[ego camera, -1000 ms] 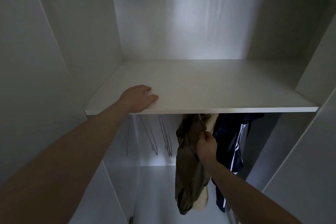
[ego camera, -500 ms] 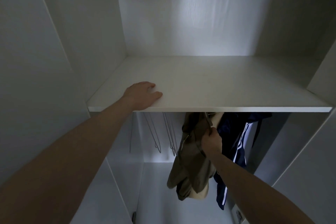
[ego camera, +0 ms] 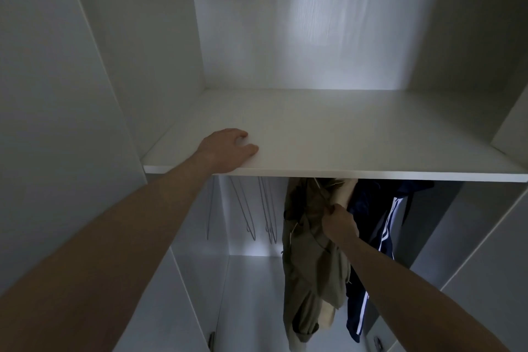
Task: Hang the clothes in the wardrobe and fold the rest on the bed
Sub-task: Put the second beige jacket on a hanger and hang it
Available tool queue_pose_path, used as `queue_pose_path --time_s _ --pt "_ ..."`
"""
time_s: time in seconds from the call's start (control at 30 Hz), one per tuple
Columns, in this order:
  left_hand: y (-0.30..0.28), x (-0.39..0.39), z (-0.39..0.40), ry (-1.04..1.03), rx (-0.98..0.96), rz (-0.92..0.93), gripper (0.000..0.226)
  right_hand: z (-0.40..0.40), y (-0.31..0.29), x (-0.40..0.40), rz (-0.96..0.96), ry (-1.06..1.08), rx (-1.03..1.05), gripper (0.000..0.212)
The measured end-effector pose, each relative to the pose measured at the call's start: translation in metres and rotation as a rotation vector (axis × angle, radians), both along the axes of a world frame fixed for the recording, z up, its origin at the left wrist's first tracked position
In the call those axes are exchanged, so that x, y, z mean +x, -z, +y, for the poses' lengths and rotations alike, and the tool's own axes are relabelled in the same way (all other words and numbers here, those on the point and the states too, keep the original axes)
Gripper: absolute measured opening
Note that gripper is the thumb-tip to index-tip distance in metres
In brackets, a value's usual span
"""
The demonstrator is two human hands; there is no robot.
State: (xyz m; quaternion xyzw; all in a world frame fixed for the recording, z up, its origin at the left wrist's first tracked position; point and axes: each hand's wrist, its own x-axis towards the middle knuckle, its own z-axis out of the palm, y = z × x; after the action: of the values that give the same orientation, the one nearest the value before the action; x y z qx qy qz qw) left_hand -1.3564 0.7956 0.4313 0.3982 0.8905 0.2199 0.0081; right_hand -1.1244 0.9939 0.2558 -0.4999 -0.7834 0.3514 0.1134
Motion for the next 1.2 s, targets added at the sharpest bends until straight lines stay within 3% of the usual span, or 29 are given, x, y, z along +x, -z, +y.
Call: queue_pose_path --time_s 0.13,0.23,0.33,0.47,0.63,0.73,0.87,0.97,1.2 --pt "0.001 0.0 0.001 -0.005 0.005 -0.008 0.068 -0.006 0.008 0.003 0.207 0.027 0.18 0.033" --pt "0.001 -0.001 0.0 -0.004 0.008 -0.014 0.069 -0.025 0.008 -0.006 0.361 0.043 0.457 0.031" --pt "0.002 -0.002 0.001 -0.006 0.004 -0.004 0.07 -0.047 0.004 -0.019 0.539 -0.171 0.611 0.027" --pt "0.003 -0.001 0.001 -0.011 0.012 -0.015 0.072 -0.077 0.014 -0.043 0.498 -0.476 0.323 0.033" --pt "0.005 -0.001 0.0 -0.013 0.028 -0.02 0.074 -0.077 0.031 -0.077 0.298 -0.344 0.025 0.057" --pt "0.006 -0.001 0.001 -0.022 0.039 -0.02 0.079 -0.064 0.037 -0.089 0.18 -0.29 -0.136 0.053" --pt "0.007 -0.002 0.002 -0.024 0.033 0.002 0.084 -0.048 0.045 -0.096 0.016 -0.243 -0.088 0.042" --pt "0.007 -0.002 0.003 -0.028 0.031 0.012 0.086 -0.045 0.051 -0.1 0.031 -0.296 -0.115 0.044" --pt "0.006 -0.001 0.002 -0.023 0.026 0.024 0.081 -0.045 0.054 -0.109 0.03 -0.348 -0.071 0.024"
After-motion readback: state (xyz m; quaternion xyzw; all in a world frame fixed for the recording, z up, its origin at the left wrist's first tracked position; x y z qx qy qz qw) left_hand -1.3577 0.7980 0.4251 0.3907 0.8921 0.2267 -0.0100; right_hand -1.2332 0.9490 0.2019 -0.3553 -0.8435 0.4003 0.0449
